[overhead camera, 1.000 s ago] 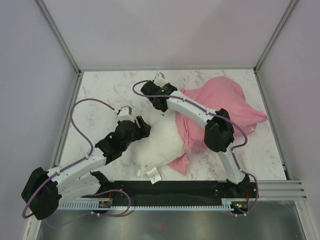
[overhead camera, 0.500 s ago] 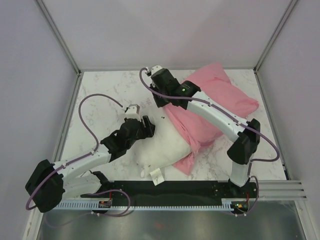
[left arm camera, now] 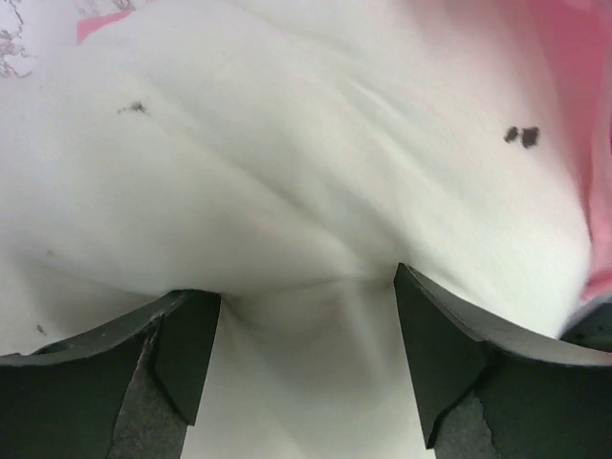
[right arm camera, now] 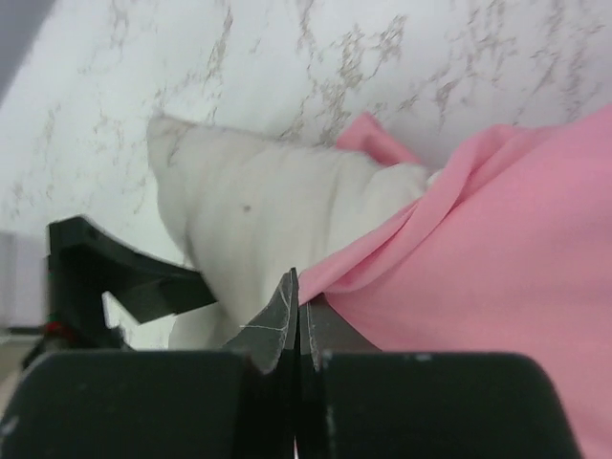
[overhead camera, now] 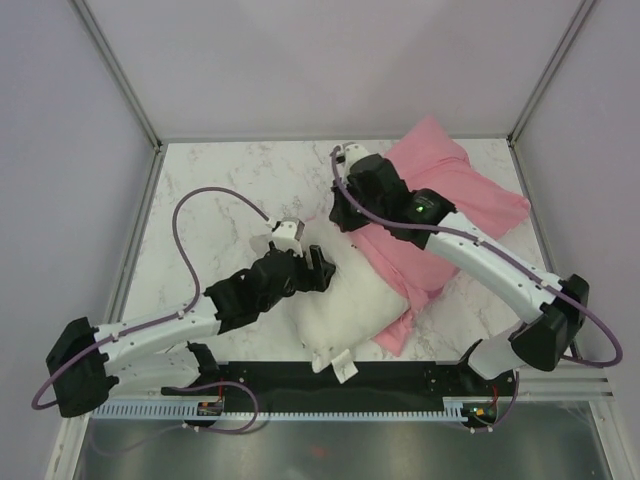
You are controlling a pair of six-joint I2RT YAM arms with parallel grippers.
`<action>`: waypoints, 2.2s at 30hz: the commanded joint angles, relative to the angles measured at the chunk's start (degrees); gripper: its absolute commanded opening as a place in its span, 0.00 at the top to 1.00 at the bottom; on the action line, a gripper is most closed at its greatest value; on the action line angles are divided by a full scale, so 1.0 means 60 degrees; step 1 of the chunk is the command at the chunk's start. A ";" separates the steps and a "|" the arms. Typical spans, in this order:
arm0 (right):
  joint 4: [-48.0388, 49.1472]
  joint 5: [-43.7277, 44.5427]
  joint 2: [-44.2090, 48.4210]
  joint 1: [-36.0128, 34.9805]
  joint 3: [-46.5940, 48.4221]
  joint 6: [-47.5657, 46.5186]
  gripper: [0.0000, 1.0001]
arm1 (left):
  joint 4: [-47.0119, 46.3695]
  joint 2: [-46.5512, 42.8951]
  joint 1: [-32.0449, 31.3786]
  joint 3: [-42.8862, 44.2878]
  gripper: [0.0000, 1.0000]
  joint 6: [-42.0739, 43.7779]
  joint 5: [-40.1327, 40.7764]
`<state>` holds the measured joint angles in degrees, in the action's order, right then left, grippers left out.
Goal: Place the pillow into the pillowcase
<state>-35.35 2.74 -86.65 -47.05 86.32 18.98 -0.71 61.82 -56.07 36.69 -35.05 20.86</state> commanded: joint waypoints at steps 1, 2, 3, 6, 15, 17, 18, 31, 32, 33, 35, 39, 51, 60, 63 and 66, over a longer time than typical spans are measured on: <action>0.0751 -0.1247 0.0950 0.1100 -0.0191 0.0718 1.00 | 0.0668 -0.1073 -0.0147 0.0681 0.18 -0.0150 0.0315; 0.0678 -0.1277 0.1009 0.1494 -0.0251 0.0660 1.00 | 0.1690 -0.1481 0.0027 0.0958 0.16 -0.0150 0.0418; 0.0634 -0.1234 0.1009 0.1571 -0.0295 0.0601 1.00 | 0.2179 -0.1703 0.0174 0.1048 0.15 -0.0164 0.0448; 0.0590 -0.1087 0.0878 0.1747 -0.0325 0.0499 1.00 | 0.2958 -0.2696 0.1398 0.1020 0.05 -0.0267 -0.0220; 0.0619 -0.1248 0.0058 0.1777 0.0143 0.0337 1.00 | 0.2582 -0.1780 0.6586 0.0507 0.00 -0.0384 -0.4340; 0.0604 -0.1321 -0.0016 0.1777 0.0217 0.0352 1.00 | 0.1736 -0.0990 0.6942 0.0360 0.00 -0.0544 -0.4879; 0.0604 -0.1394 -0.0060 0.1777 0.0246 0.0366 1.00 | 0.1440 -0.0567 0.7175 0.0346 0.00 -0.0632 -0.5231; 0.0355 -0.1615 -0.1847 0.0284 0.2033 0.0615 1.00 | -0.3542 0.2090 0.4528 0.0405 0.53 -0.2681 -0.8928; 0.0355 -0.1614 -0.1862 -0.0051 0.2106 0.0659 1.00 | -0.3674 0.1944 0.4338 0.0332 0.54 -0.2829 -0.8607; 0.0355 -0.1643 -0.1804 -0.0214 0.2237 0.0688 1.00 | -0.3806 0.1681 0.4263 0.0229 0.55 -0.2976 -0.8459; 0.0370 -0.1731 -0.1658 -0.0579 0.2297 0.0747 1.00 | -0.4027 0.1416 0.3914 0.0097 0.59 -0.3240 -0.7963; 0.0881 -0.2113 -0.0752 -0.0714 0.2049 0.1083 1.00 | -0.3998 0.0976 0.2756 0.0097 0.62 -0.3284 -0.6411; 0.1483 -0.1997 0.2997 -0.0743 -0.1373 0.2358 1.00 | -0.3033 0.0200 0.2227 -0.0636 0.40 -0.2700 -0.2907; 0.1001 0.0036 0.3676 -0.0728 -0.2245 0.1920 1.00 | -0.0646 -0.1087 0.1860 -0.0605 0.08 -0.1426 -0.1589; 0.0678 0.0816 0.3529 -0.0597 -0.1835 0.1568 1.00 | 0.0701 -0.2288 0.1918 -0.0723 0.00 -0.1088 -0.0769; 0.0619 0.0730 0.3514 -0.0377 -0.1614 0.1378 1.00 | 0.1232 -0.3008 0.2473 -0.1059 0.00 -0.1014 -0.0780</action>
<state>-33.76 6.48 -67.44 -49.65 72.05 28.49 2.33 46.78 -44.01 32.08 -44.93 9.67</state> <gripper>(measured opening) 0.011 0.994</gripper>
